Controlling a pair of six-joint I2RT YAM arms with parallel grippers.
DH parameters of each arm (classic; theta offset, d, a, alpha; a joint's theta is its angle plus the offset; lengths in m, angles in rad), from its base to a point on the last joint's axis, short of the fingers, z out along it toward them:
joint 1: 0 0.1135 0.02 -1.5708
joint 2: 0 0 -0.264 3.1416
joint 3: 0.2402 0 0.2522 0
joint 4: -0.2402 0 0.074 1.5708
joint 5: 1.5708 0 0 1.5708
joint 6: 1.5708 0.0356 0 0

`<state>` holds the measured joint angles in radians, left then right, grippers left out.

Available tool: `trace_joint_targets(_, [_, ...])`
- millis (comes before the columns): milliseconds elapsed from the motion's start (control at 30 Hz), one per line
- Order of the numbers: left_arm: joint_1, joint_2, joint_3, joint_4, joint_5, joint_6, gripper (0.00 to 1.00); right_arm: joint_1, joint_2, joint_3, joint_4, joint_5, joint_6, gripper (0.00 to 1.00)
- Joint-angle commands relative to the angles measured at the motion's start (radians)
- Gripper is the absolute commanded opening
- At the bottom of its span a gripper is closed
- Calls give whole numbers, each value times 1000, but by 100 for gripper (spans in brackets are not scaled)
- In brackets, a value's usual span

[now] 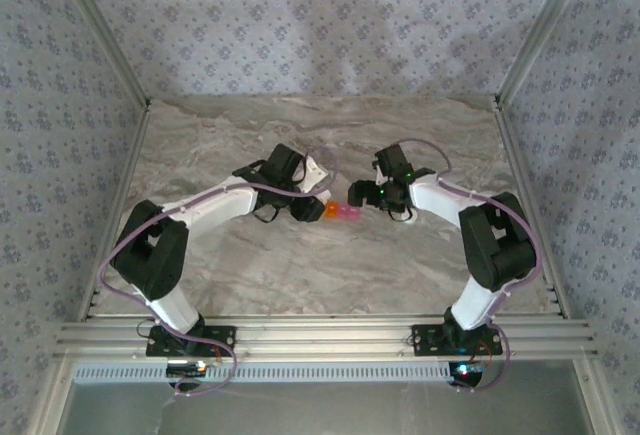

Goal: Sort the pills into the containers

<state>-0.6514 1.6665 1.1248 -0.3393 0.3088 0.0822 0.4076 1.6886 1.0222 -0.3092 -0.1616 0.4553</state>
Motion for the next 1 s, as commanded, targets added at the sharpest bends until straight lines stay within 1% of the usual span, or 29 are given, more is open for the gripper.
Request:
trace_joint_targets(0, [11,-64,-52,141,43,8,0,-20,-46,49,-79,8,-6,94])
trace_joint_targets(200, [18,-156,-164,342,60,13,0,-46,-68,84,-149,32,-12,99])
trace_joint_targets(400, [20,-210,-245,516,18,13,0,-79,-91,108,-232,73,-7,100])
trace_joint_targets(467, [21,-221,-268,577,2,18,0,-92,-102,105,-254,91,-9,100])
trace_joint_targets(700, [20,-238,-296,714,-25,34,0,-150,-124,60,-322,139,-10,100])
trace_joint_targets(800, [20,-243,-323,816,-49,27,0,-172,-136,37,-335,139,-22,100])
trace_joint_targets(833, [20,-244,-327,837,-63,21,0,-179,-140,29,-337,133,-31,99])
trace_joint_targets(967, [21,-244,-332,900,-128,1,0,-199,-140,19,-359,126,-65,94])
